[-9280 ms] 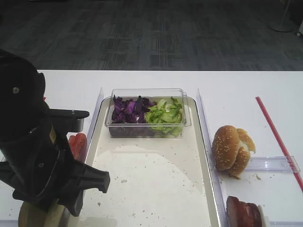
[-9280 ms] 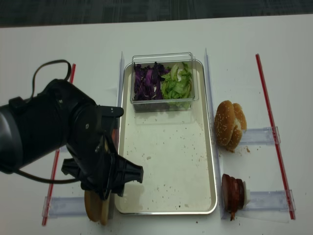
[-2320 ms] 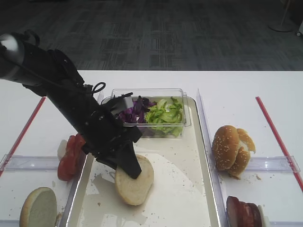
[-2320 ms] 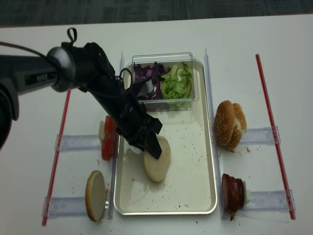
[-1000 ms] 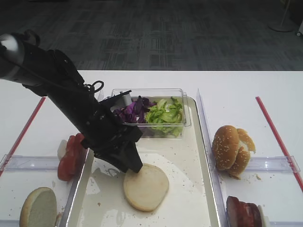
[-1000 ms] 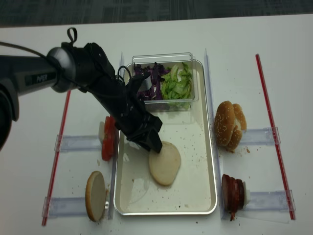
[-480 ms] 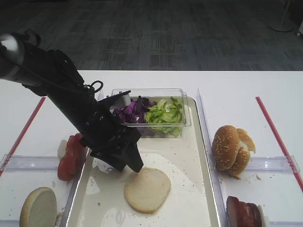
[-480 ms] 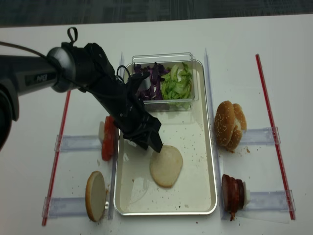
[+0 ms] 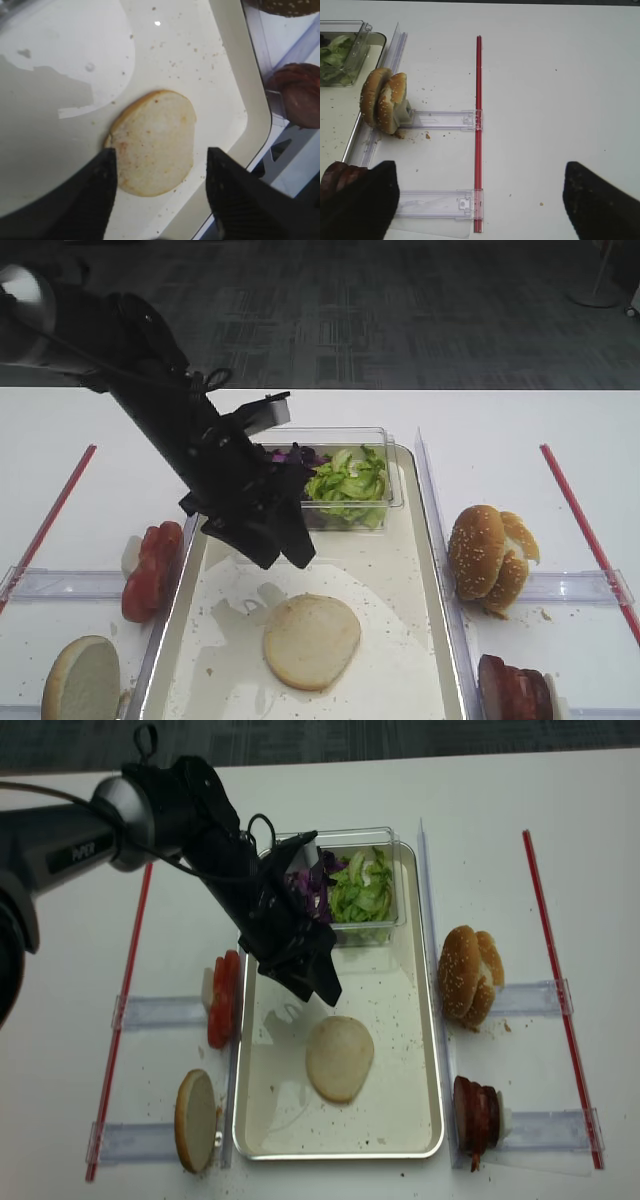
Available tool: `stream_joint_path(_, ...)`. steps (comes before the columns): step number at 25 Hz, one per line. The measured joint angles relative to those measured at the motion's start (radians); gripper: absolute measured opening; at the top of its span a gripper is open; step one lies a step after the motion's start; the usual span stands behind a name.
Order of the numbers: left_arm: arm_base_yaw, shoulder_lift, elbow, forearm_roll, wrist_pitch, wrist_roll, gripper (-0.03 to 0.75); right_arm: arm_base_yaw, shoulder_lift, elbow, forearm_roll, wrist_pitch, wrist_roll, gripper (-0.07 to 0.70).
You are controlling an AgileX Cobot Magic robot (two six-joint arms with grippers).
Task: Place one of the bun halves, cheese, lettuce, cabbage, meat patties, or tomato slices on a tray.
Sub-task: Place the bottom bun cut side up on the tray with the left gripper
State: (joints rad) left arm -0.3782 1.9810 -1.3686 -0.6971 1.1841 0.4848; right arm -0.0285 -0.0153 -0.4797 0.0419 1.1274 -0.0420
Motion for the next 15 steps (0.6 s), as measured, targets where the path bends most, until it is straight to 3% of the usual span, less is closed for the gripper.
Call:
stream_joint_path(8, -0.02, 0.0, -0.159, 0.205, 0.017, -0.225, 0.391, 0.0, 0.0, 0.0, 0.0, 0.0, 0.0, 0.676)
stream_joint_path(15, -0.02, 0.0, -0.196, 0.4, 0.026, -0.378, 0.41, 0.0, 0.0, 0.0, 0.0, 0.0, 0.0, 0.676)
